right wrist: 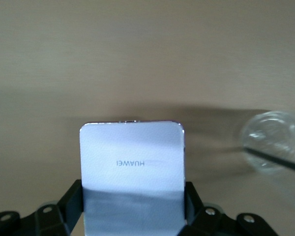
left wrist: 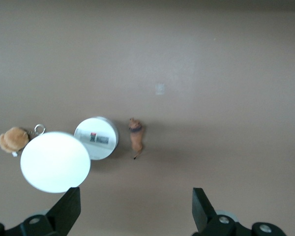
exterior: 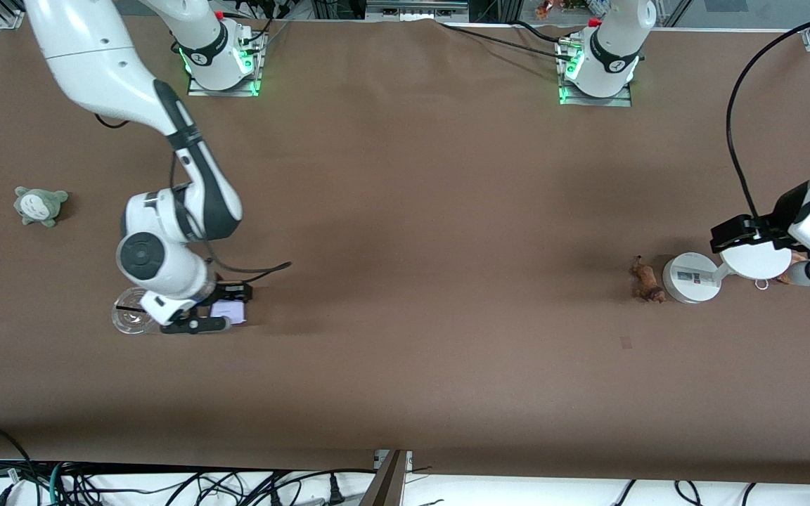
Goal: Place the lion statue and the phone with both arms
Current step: 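Carry the phone beside the glass cup while the left gripper withdraws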
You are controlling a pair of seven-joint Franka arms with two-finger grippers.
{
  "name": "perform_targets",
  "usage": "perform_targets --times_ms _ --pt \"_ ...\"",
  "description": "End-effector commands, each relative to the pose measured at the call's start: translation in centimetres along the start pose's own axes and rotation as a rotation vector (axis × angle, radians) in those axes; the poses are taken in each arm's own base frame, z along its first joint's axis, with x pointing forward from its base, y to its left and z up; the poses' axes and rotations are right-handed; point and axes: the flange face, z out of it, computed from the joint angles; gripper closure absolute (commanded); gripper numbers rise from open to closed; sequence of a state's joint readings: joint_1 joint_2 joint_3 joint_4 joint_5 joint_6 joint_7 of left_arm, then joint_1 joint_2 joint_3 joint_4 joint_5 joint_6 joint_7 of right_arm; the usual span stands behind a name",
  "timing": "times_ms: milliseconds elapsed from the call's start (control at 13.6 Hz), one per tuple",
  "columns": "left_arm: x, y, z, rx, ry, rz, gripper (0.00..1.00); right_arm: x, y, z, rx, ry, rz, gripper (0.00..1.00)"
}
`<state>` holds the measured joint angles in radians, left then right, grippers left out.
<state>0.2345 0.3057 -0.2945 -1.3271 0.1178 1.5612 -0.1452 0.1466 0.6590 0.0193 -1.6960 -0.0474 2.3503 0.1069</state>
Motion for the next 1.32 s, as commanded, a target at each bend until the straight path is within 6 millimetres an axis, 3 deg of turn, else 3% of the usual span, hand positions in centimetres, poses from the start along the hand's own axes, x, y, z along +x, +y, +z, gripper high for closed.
perform_targets --times_ms 0,367,734,807,881,954,1028,1174,1248 --pt "0.1 -0.4 -0.1 -0.02 -0.026 -0.003 0.0 -0.4 0.1 -0.5 0.052 0.019 0.008 0.4" --pt "-0.2 0.8 -0.4 -0.028 -0.023 0.003 0.0 0.3 -2.8 1.3 0.093 0.046 0.024 0.4" --pt "-2.8 -1.1 -4.9 -0.039 0.028 -0.043 0.0 0.4 -3.6 3.1 0.094 0.078 0.012 0.38" --pt "-3.4 -1.7 -5.3 -0.053 0.027 -0.062 0.0 0.5 -3.5 3.3 0.094 0.089 0.015 0.33" --pt "-3.9 -2.0 -5.0 -0.071 0.013 -0.078 0.0 0.5 -3.4 3.4 0.094 0.089 0.018 0.13" --pt "-4.3 -1.6 -5.1 -0.07 0.011 -0.074 0.0 0.6 -3.3 2.9 0.095 0.095 0.015 0.0" --pt "-4.4 -1.3 -4.7 -0.068 0.002 -0.072 0.0 0.8 -3.3 1.8 0.096 0.1 0.009 0.0" --pt "-4.8 -1.1 -3.0 -0.062 -0.037 -0.067 0.0 0.5 -3.8 -4.5 0.1 0.058 0.001 0.0" --pt "-6.2 -0.7 -2.9 -0.059 -0.042 -0.061 0.0 0.4 -3.5 -7.7 0.1 0.056 -0.003 0.0"
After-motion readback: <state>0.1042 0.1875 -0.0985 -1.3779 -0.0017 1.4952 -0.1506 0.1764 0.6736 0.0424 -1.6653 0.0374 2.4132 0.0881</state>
